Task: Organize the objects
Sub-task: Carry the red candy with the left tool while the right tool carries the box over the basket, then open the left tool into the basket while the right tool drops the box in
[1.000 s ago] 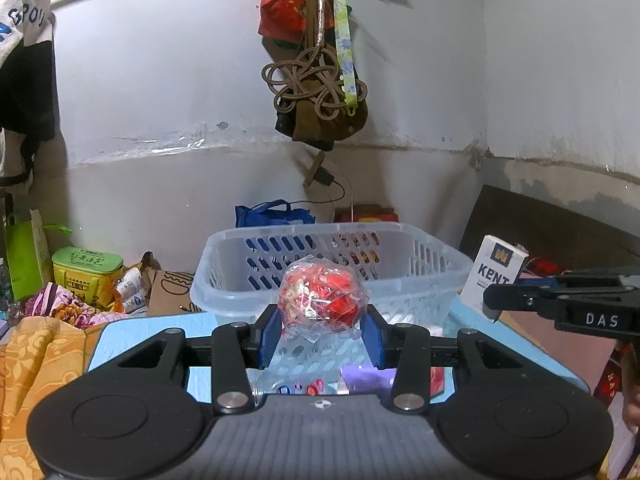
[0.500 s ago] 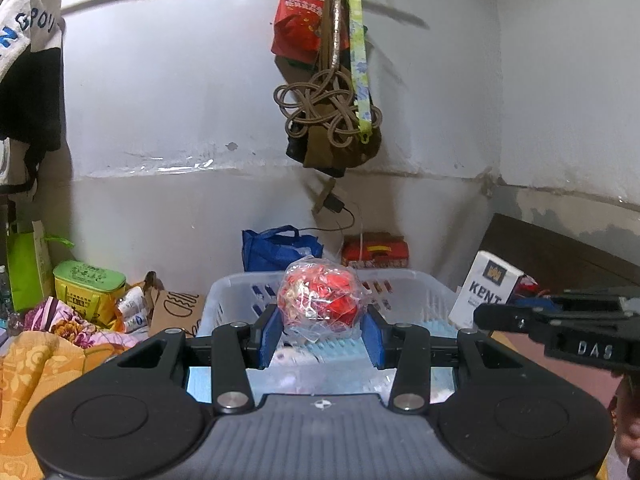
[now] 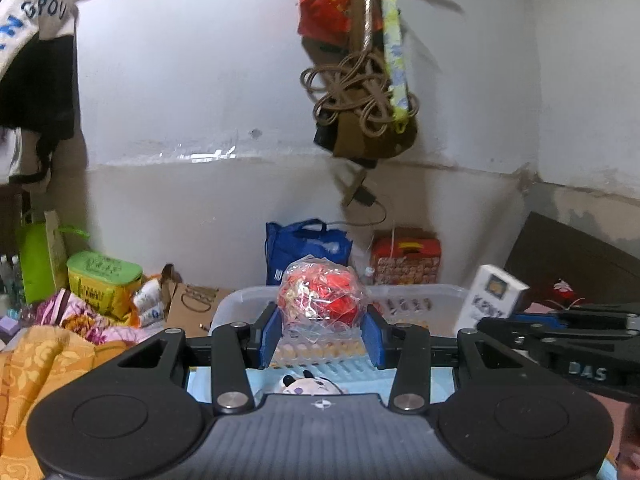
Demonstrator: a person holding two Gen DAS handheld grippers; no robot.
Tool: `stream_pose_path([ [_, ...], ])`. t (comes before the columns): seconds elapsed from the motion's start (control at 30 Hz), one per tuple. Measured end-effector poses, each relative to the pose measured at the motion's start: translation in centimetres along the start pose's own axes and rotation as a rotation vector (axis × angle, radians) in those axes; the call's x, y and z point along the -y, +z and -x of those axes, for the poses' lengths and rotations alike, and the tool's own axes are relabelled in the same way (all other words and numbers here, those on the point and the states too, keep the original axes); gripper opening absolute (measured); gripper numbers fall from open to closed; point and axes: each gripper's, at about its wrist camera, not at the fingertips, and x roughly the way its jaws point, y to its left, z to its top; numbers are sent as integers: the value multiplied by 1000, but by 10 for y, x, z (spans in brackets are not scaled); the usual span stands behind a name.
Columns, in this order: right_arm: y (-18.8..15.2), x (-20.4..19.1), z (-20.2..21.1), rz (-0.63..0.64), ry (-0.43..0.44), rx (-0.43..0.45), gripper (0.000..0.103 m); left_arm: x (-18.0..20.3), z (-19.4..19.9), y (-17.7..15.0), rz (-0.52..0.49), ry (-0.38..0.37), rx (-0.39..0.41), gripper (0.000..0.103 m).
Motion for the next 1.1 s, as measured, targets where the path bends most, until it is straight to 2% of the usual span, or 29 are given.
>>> stream_pose_path([
  [0.37, -6, 19, -34, -34, -28, -95, 18, 1, -43, -7, -27, 51, -104, 47],
  [0.57, -8, 17, -34, -30, -26, -107, 18, 0, -53, -11, -34, 72, -138, 47],
  [0.7, -7, 17, -34, -28, -26, -98, 19, 0, -53, -12, -32, 55, -137, 48],
  [0.73, -5, 17, -34, -27, -25, -84, 35, 1, -53, -11, -39, 52, -126, 49],
  [0.77, -5, 16, -32, -22, -25, -59, 72, 4, -51, -11, -59, 53, -105, 58],
  [0.8, -4, 15, -29, -15, -29, -41, 91, 7, -48, -11, -93, 65, -73, 67],
  [0.83, -4, 14, -26, -10, -33, -17, 102, 8, -45, -11, -108, 83, -42, 85],
  [0.87, -4, 13, -23, -5, -34, 8, 103, 9, -40, -12, -116, 99, -7, 92],
  [0.93, -3, 12, -19, -5, -34, 19, 103, 12, -32, -14, -146, 113, 37, 92],
  [1.0, -3, 13, -17, -15, -42, 27, 103, 16, -30, -13, -161, 129, 40, 92],
  [1.1, -4, 12, -9, -25, -39, 39, 103, 19, -21, -12, -160, 107, 58, 92],
])
